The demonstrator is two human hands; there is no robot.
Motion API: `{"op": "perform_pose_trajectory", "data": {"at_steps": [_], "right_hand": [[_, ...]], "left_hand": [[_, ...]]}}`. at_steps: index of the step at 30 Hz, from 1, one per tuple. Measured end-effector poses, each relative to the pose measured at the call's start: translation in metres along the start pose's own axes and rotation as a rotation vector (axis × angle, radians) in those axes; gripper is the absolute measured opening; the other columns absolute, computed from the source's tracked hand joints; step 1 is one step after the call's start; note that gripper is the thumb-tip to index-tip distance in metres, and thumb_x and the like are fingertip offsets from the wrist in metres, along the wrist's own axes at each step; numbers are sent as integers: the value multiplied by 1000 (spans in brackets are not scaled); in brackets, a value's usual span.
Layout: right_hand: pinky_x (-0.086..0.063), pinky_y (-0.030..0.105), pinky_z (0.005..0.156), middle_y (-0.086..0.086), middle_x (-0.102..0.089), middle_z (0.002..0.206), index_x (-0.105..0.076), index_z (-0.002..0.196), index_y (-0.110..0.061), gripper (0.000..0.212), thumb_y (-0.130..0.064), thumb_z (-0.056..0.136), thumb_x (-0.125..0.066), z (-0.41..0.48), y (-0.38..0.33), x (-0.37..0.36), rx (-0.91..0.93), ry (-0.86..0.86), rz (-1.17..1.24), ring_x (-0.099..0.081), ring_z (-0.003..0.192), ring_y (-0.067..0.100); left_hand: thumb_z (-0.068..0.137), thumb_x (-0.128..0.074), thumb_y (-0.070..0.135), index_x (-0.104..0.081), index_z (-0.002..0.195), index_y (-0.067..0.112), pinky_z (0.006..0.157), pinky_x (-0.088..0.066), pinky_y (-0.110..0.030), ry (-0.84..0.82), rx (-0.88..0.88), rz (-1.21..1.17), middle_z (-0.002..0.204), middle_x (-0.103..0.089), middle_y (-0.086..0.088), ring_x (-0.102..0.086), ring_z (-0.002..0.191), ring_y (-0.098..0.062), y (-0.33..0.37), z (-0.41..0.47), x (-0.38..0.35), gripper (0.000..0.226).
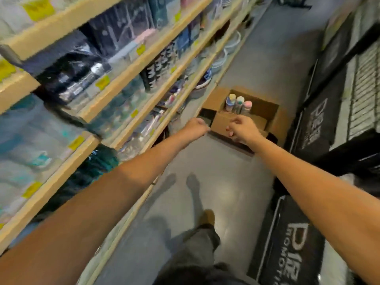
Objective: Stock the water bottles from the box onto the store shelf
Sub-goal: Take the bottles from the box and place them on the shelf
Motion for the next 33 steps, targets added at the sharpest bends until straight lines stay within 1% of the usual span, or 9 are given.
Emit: {"op": "perform_pose_trajectory", "data": {"at_steps": [3, 6, 11, 13, 20, 23, 28, 31, 33], "right_hand": [[-48, 28, 59, 9, -64, 89, -55, 118, -8, 25, -9, 94, -46, 56, 18, 53, -118, 89, 39, -58, 71, 17], [-54, 31, 68, 14, -65, 102, -54, 120, -7, 24, -11, 97, -47, 86, 34, 98, -203, 150, 89, -60, 81, 21], [-54, 34, 74, 14, -64, 106, -54, 122, -8, 27, -12, 96, -47, 143, 56, 155, -255, 204, 126, -60, 86, 21], [-54, 36, 77, 15, -64, 107, -54, 122, -9, 27, -12, 95, -49, 179, 67, 175, -266, 215, 148, -60, 84, 21], [-50, 29, 70, 16, -65, 106, -54, 120, -6, 27, -8, 93, -50, 329, 91, 234, -303, 201, 146, -57, 71, 15], [-53, 35, 80, 14, -64, 103, -51, 126, -6, 33, -10, 94, -50, 392, 98, 254, -357, 162, 161, -60, 80, 18], [-53, 41, 92, 12, -61, 113, -49, 131, -11, 37, -13, 94, -51, 500, 118, 268, -418, 114, 142, -63, 98, 25], [-53, 36, 82, 10, -59, 109, -46, 131, -11, 37, -13, 94, -51, 546, 144, 262, -463, 83, 151, -61, 93, 25], [-50, 30, 75, 8, -57, 104, -46, 128, -11, 34, -11, 95, -51, 572, 170, 250, -517, 56, 202, -59, 90, 22]], "left_hand": [[92, -52, 16, -54, 83, 16, 62, -38, -27, -136, -9, 61, 81, -54, -7, -53, 73, -14, 54, 60, -30, 9], [92, -54, 22, -46, 131, 8, 92, -45, -34, -224, 0, 106, 112, -58, -10, -57, 111, -23, 93, 107, -57, 42], [91, -55, 19, -52, 84, 20, 101, -42, -38, -304, -58, 185, 105, -54, -7, -57, 115, -28, 153, 182, -96, 8], [90, -57, 20, -56, 109, 14, 105, -43, -40, -331, -55, 189, 121, -57, -8, -56, 117, -27, 174, 220, -115, 20], [90, -56, 13, -48, 126, 5, 97, -43, -34, -337, -42, 254, 114, -55, -10, -54, 107, -21, 239, 363, -160, 38], [89, -54, 8, -53, 87, 17, 85, -42, -32, -333, 23, 257, 100, -52, -10, -51, 95, -21, 267, 424, -170, 9], [89, -54, 5, -37, 64, 22, 62, -35, -19, -247, 126, 190, 69, -43, 1, -45, 67, -11, 283, 536, -193, 34], [90, -57, 7, -50, 88, 13, 50, -33, -9, -250, 220, 107, 74, -49, 2, -43, 63, -6, 269, 585, -209, 9], [90, -59, 13, -49, 121, 13, 68, -43, -15, -268, 308, 56, 107, -61, -6, -57, 87, -17, 247, 621, -227, 32]]}}
Point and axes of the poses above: each hand's wrist, its own z-axis towards the middle knuckle, its own x-axis out of the back of the hand, y = z × x, the point moved 2 cm from there along z, towards the middle knuckle
